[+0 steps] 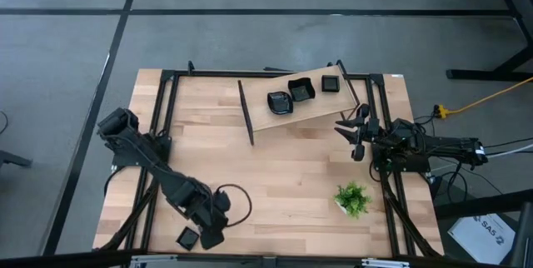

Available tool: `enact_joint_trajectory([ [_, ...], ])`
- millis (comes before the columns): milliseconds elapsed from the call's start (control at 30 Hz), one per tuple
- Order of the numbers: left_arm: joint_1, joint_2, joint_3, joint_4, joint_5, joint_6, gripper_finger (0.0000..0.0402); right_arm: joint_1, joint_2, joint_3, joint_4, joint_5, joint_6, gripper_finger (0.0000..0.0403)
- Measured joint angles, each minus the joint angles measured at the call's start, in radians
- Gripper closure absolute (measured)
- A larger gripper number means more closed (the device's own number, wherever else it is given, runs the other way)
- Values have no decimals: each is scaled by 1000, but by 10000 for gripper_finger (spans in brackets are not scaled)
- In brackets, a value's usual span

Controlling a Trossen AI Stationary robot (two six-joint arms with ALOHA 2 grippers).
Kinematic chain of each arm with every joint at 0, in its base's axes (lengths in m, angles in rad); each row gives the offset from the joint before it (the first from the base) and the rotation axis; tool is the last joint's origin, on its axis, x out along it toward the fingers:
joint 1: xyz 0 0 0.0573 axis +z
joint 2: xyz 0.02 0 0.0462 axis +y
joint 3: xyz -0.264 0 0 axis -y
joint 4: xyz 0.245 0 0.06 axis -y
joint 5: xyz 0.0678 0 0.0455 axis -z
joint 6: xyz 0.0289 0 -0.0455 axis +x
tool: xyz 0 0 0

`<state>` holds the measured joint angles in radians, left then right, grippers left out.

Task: Pick & Place Mini shaped plates
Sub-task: Stack the square plate on top of the square plate on the shelf

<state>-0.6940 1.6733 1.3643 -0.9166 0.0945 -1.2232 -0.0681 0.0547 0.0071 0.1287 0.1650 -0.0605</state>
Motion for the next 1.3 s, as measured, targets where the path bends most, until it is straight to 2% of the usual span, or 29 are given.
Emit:
enact_joint_trajectory([
  [100, -26, 40, 0, 0, 87, -78, 332, 0, 0, 0, 0, 0, 0, 302],
  [200, -59, 76, 0, 2, 132, -185, 332, 0, 0, 0, 0, 0, 0, 302],
  [433, -124, 160, 0, 76, 245, -523, 332, 0, 0, 0, 0, 0, 0, 302],
  [600, -139, 217, 0, 163, 276, -667, 332, 0, 0, 0, 0, 0, 0, 302],
  [800, -143, 271, 0, 157, 258, -704, 332, 0, 0, 0, 0, 0, 0, 302],
  [1067, -143, 279, 0, 89, 170, -756, 332, 0, 0, 0, 0, 0, 0, 302],
  [1300, -143, 289, 0, 83, 177, -756, 332, 0, 0, 0, 0, 0, 0, 302],
])
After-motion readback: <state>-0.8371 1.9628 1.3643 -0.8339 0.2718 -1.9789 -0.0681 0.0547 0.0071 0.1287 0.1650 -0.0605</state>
